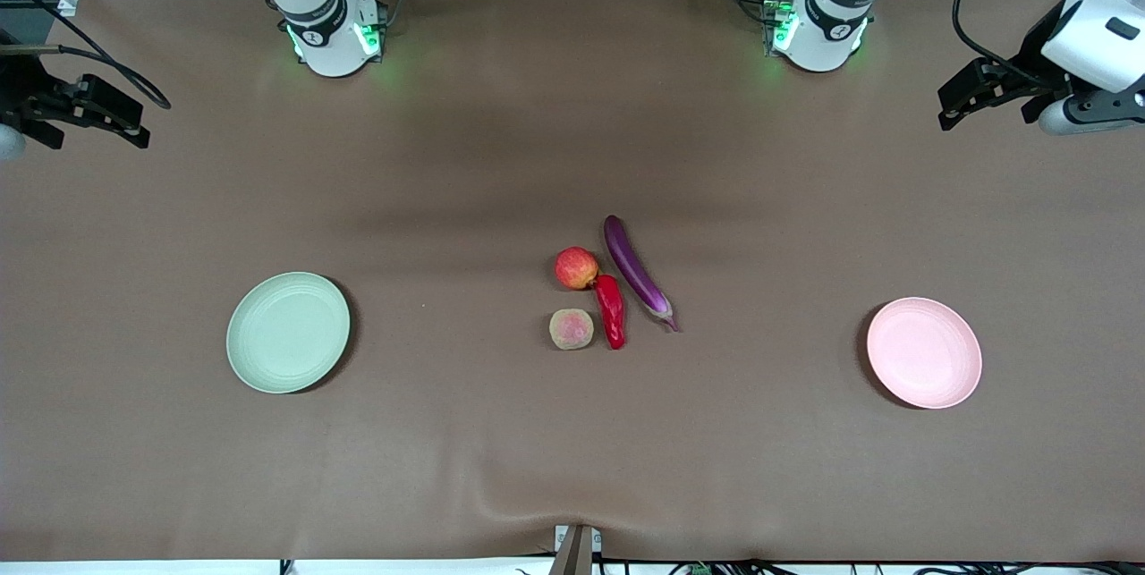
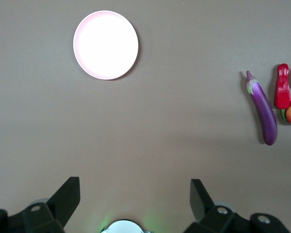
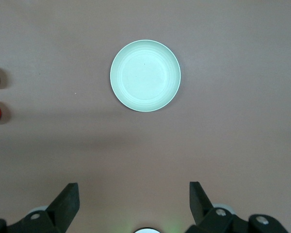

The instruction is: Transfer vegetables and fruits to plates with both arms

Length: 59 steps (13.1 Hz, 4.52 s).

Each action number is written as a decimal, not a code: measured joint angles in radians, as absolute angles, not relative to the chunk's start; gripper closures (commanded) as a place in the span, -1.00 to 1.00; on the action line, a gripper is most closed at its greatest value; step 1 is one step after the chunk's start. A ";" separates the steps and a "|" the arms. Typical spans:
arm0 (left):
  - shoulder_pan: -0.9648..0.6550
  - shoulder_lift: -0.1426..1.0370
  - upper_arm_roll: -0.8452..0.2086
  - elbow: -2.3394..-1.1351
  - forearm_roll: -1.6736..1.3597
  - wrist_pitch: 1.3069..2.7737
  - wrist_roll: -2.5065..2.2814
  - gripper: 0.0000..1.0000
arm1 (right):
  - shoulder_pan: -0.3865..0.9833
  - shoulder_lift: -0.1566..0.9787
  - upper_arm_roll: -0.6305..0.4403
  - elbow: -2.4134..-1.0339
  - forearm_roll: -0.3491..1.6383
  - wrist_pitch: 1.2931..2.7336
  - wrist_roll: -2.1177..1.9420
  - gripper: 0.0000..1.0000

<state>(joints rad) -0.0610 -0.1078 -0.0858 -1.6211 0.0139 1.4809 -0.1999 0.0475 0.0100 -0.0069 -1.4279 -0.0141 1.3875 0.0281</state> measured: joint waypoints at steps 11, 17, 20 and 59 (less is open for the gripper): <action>-0.057 -0.091 -0.090 -1.606 0.014 1.481 -0.172 -1.00 | 0.020 0.010 -0.011 -1.433 0.010 1.385 0.028 -1.00; -0.059 -0.090 -0.098 -1.606 0.014 1.481 -0.172 -1.00 | 0.010 0.010 -0.012 -1.434 0.014 1.384 0.027 -1.00; -0.059 -0.089 -0.098 -1.606 0.014 1.481 -0.172 -1.00 | 0.007 0.010 -0.011 -1.434 0.015 1.384 0.027 -1.00; -0.374 0.746 -0.280 -1.636 0.257 2.361 -1.333 1.00 | -0.005 0.010 -0.012 -1.437 0.019 1.382 0.026 -1.00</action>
<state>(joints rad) -0.3736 0.7462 -0.2799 -1.6362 0.2569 2.3605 -1.3327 -0.0048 0.0096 -0.0117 -1.4367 0.0191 1.3823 0.0264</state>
